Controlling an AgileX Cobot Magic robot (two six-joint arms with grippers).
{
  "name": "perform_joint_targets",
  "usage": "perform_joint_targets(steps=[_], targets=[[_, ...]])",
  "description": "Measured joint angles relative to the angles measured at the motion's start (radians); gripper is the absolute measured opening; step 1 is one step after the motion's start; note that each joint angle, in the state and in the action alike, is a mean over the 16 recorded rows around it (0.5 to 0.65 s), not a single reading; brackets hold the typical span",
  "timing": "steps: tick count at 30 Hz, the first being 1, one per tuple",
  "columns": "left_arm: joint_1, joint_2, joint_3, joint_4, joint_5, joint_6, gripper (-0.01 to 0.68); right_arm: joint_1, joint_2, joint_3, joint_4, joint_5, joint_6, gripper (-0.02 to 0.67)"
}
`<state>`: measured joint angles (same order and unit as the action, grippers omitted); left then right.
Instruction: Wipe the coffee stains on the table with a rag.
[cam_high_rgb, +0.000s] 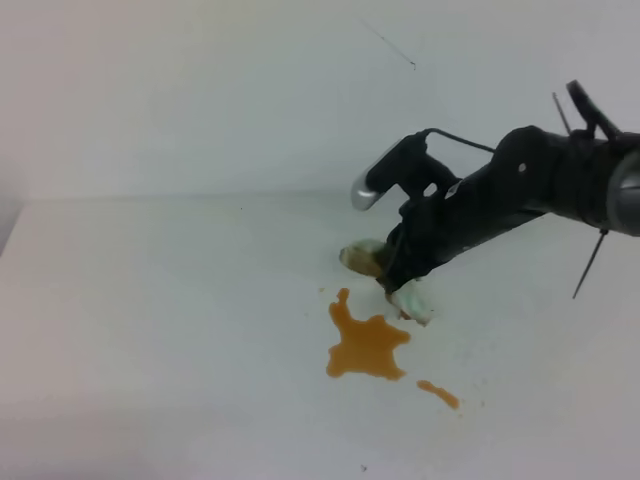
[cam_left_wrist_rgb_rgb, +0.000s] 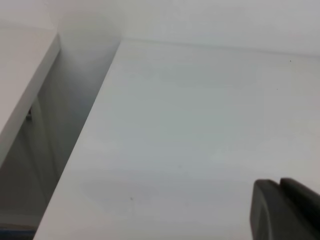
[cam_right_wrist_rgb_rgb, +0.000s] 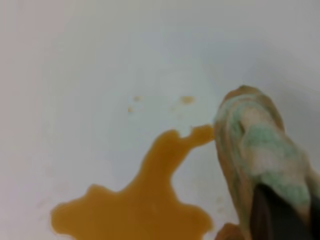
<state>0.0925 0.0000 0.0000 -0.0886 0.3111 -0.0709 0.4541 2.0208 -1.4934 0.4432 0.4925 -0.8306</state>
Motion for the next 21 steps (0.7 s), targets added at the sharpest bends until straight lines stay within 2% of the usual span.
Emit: perform_joint_targets(steps=[11, 21], targets=[[0.000, 0.000, 0.000, 0.000, 0.000, 0.000, -0.002, 0.019, 0.171, -0.206, -0.034, 0.185, -0.012, 0.024], [0.000, -0.001, 0.000, 0.000, 0.000, 0.000, -0.003, 0.033, 0.229, -0.277, -0.113, 0.379, -0.013, 0.024]])
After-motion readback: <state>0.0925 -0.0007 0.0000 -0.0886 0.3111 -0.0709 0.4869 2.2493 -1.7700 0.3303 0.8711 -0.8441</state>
